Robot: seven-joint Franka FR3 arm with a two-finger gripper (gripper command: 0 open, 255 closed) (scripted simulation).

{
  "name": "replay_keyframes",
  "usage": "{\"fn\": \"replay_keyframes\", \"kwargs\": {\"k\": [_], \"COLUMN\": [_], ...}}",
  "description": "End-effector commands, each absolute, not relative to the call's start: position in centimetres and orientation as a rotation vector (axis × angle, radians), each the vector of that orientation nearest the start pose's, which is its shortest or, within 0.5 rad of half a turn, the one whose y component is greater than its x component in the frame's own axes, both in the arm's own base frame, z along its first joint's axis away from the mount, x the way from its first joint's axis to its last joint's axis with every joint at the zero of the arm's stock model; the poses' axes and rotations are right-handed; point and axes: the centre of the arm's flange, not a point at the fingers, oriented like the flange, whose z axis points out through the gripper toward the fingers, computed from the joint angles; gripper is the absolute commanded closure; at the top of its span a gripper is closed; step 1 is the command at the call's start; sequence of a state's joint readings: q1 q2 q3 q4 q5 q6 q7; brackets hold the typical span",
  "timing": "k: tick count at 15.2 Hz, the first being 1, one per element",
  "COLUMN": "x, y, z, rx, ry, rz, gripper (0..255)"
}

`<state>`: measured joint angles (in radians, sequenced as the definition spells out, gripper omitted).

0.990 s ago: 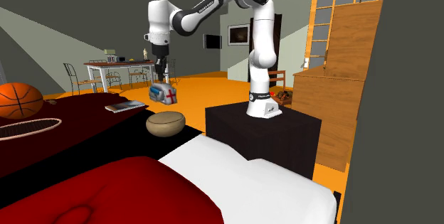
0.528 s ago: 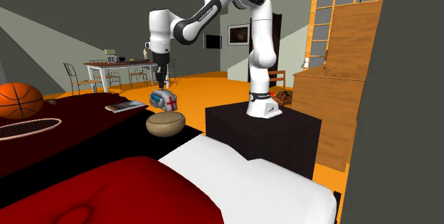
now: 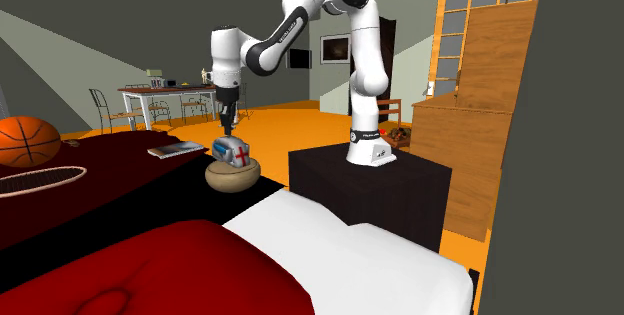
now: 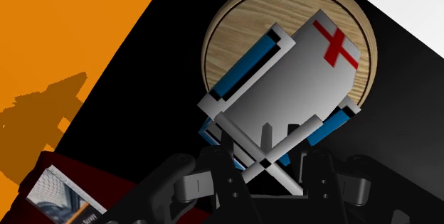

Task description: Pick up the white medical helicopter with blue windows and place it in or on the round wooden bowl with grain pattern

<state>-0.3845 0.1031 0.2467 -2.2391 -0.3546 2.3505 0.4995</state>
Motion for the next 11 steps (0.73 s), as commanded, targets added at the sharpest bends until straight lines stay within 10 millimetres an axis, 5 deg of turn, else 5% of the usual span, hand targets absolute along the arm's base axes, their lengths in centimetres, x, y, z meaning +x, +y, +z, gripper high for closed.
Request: {"fn": "replay_keyframes", "kwargs": {"k": [1, 7, 8, 11], "x": [53.12, 53.12, 53.12, 53.12], "y": [-7.95, -7.95, -7.95, -7.95], "z": [32.39, 32.39, 32.39, 32.39], "rx": [-3.298, -3.298, -3.298, -3.298], "ry": [0.651, 0.651, 0.651, 0.651], "rz": [-0.096, -0.096, -0.096, -0.096], "gripper": [255, 255, 0, 0]}}
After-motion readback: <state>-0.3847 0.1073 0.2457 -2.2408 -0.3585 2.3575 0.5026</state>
